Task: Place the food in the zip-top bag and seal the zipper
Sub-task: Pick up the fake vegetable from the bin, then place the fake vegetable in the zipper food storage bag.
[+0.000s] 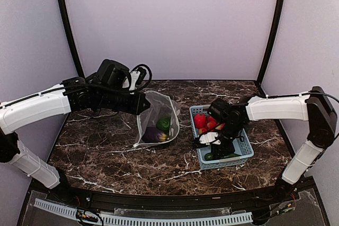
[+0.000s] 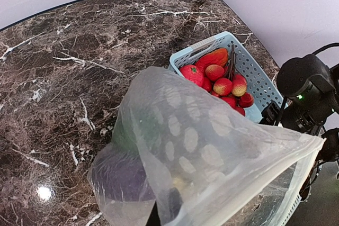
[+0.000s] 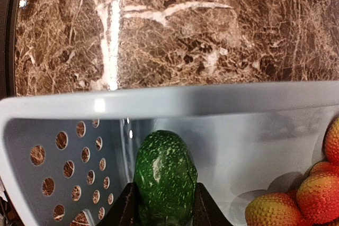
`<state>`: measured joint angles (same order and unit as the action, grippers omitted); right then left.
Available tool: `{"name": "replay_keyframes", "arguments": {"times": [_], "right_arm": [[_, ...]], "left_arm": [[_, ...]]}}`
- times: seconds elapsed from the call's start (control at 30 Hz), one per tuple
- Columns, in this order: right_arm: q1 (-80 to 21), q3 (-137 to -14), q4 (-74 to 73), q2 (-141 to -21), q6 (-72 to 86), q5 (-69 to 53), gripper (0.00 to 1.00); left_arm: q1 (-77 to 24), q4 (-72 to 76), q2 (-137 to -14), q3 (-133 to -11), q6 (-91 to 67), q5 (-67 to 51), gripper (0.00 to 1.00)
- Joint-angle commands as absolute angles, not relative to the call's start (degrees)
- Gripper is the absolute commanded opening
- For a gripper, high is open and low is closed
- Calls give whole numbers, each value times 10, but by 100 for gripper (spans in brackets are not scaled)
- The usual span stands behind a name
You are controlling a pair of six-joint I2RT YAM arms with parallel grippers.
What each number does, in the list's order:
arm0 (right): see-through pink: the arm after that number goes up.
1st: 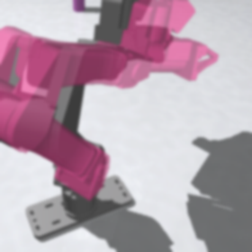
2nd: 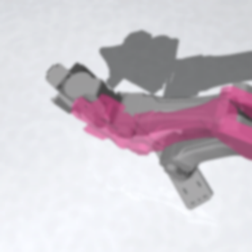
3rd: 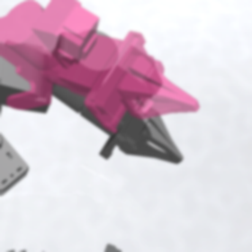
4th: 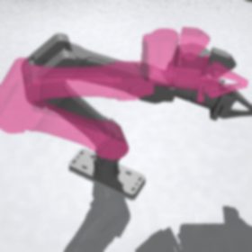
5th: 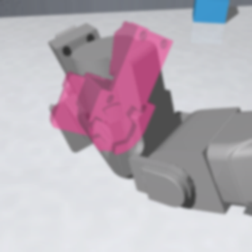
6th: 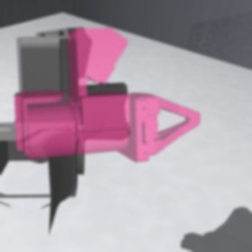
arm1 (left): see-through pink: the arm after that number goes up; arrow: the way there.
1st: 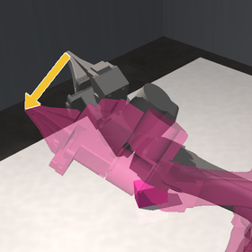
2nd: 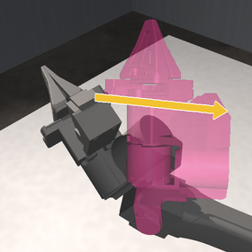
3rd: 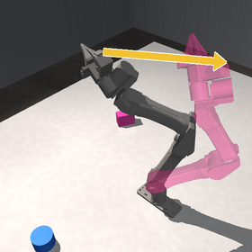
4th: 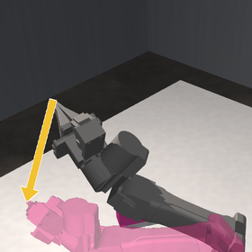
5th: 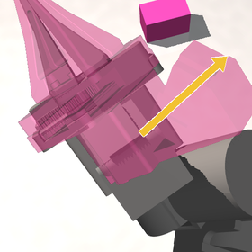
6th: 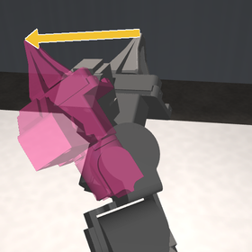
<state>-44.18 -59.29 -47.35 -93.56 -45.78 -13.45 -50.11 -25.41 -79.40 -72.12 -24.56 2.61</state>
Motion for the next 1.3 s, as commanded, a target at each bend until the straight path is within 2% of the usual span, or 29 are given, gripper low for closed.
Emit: {"name": "replay_keyframes", "arguments": {"times": [0.0,0.43,0.6,0.77,1.07,1.27], "right_arm": [[-435,-625,-501,-889,-448,-153,30],[-420,-706,-531,-797,-419,-259,20],[-420,-769,-529,-769,-395,-329,21],[-421,-828,-472,-747,-373,-402,26],[-435,-941,-390,-819,-321,-498,28],[-448,-952,-320,-861,-301,-516,27]], "left_arm": [[-502,-244,-786,-709,-243,18,1],[-502,-216,-807,-715,-260,2,1],[-503,-193,-815,-720,-277,-18,1],[-502,-177,-827,-730,-287,-24,1],[-502,-148,-849,-744,-326,-32,1],[-498,-146,-858,-758,-331,-40,1]]}}
